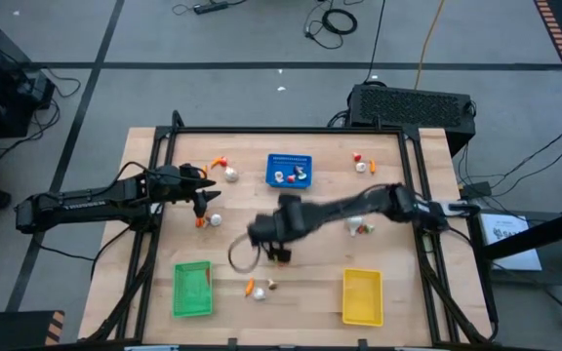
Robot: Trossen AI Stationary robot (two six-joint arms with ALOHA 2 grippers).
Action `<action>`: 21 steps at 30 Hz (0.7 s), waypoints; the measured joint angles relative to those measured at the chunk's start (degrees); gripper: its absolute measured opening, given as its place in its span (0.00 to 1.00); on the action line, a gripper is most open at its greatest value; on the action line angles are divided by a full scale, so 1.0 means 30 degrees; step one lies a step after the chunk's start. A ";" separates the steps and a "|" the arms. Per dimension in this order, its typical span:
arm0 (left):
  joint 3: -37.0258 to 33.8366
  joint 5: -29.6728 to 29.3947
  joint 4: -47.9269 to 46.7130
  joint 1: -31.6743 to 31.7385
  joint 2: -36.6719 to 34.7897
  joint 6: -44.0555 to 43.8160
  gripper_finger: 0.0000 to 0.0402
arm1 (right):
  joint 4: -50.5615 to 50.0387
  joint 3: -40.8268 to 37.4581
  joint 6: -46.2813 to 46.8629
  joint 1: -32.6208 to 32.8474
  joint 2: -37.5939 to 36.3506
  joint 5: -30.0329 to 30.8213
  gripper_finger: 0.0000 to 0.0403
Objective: Sort produce into baskets
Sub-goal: Put the red mushroom into the blue bin
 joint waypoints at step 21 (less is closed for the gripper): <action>0.0006 0.0000 -0.0006 -0.0001 0.0006 0.0182 0.52 | 0.2069 0.0000 -0.3452 -0.9938 -0.0204 -0.3585 0.27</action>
